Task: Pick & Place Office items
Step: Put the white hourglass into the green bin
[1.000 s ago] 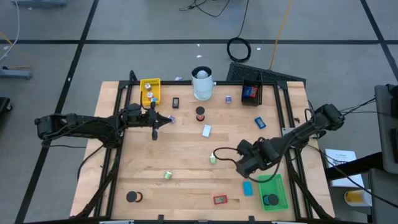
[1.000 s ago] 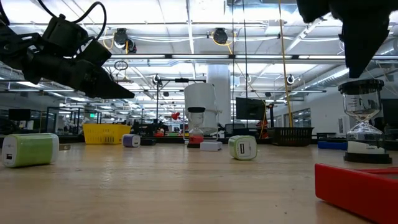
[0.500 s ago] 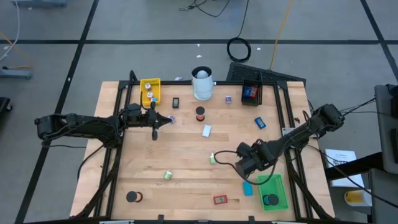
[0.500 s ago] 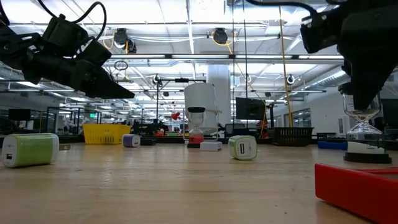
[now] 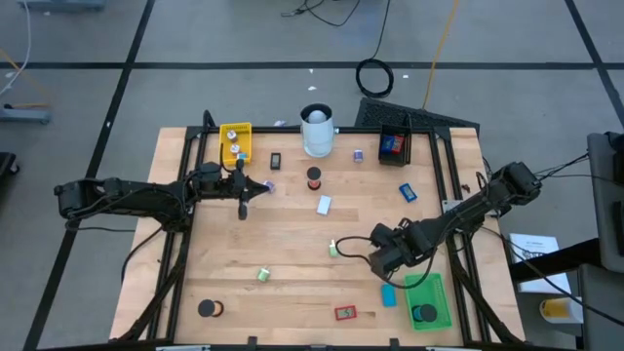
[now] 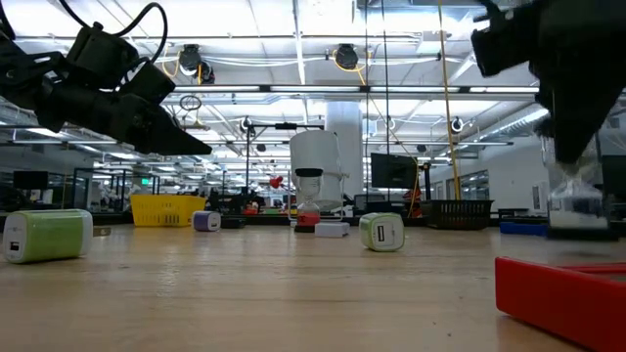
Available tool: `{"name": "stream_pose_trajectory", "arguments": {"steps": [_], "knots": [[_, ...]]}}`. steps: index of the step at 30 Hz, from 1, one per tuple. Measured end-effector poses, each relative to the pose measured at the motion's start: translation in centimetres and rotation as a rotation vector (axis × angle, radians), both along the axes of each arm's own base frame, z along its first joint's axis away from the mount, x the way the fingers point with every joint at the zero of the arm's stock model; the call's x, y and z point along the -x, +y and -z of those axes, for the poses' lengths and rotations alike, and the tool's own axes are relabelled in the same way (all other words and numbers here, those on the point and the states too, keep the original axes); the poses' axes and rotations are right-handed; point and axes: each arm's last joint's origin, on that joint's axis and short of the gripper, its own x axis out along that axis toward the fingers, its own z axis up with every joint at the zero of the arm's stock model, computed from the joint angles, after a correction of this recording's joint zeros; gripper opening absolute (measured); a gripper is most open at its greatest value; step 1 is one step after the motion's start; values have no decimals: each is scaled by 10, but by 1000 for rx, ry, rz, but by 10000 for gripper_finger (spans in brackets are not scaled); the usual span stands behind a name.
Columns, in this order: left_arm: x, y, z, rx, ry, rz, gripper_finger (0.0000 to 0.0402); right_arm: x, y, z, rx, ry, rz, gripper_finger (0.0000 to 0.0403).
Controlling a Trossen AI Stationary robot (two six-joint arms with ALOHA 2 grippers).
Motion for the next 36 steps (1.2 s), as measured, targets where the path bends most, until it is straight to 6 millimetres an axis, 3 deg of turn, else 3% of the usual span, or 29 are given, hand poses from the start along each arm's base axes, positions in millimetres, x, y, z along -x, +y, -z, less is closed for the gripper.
{"name": "stream_pose_trajectory", "arguments": {"steps": [6, 15, 26, 36], "knots": [[0, 0, 0, -1, 0, 1, 31, 8, 10, -39, -20, -25, -7, 198], [0, 0, 0, -6, 1, 1, 31, 47, 45, -90, -22, 47, 66, 198], [0, 0, 0, -5, 1, 1, 31, 100, 93, -84, -27, 84, 210, 198], [0, 0, 0, -3, 1, 1, 31, 120, 131, -64, -53, 65, 220, 199]]}}
